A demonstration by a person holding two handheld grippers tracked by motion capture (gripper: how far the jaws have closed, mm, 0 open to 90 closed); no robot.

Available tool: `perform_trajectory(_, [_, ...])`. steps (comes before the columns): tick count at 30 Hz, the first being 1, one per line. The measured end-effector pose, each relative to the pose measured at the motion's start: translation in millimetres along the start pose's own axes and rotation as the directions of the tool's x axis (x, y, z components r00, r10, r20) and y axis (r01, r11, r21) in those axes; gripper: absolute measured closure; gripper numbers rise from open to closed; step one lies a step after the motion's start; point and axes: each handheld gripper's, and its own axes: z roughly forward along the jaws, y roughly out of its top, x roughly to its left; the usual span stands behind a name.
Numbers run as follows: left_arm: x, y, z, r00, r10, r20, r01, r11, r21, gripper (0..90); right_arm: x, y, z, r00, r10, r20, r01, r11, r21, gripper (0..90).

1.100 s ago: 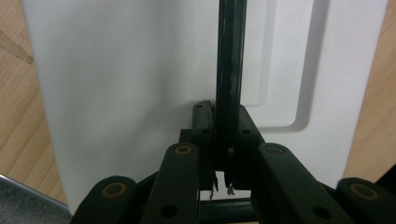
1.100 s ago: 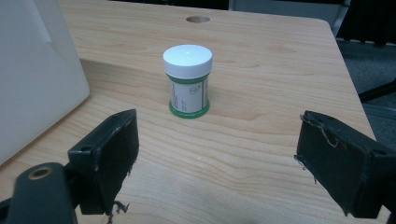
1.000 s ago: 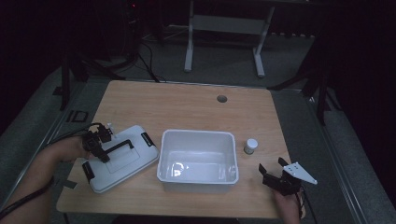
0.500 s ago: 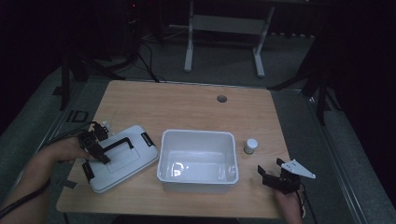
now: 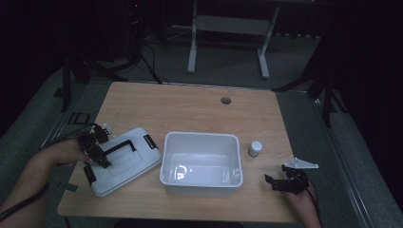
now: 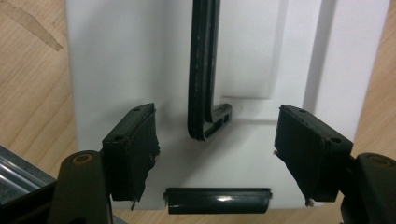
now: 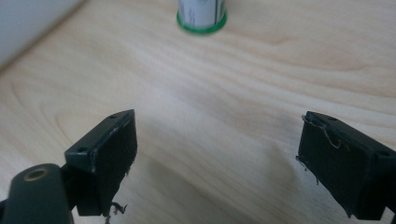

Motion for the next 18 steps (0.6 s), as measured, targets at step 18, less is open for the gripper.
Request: perform_trajectory(18, [-0.8, -5.3, -0.7, 1.0000, 0.003, -0.008, -0.003, 0.9995, 0.030, 29.6, -10.4, 31.9, 7.4, 0.9785, -0.182, -0.096, 0.203, 0.930, 0.305, 12.3])
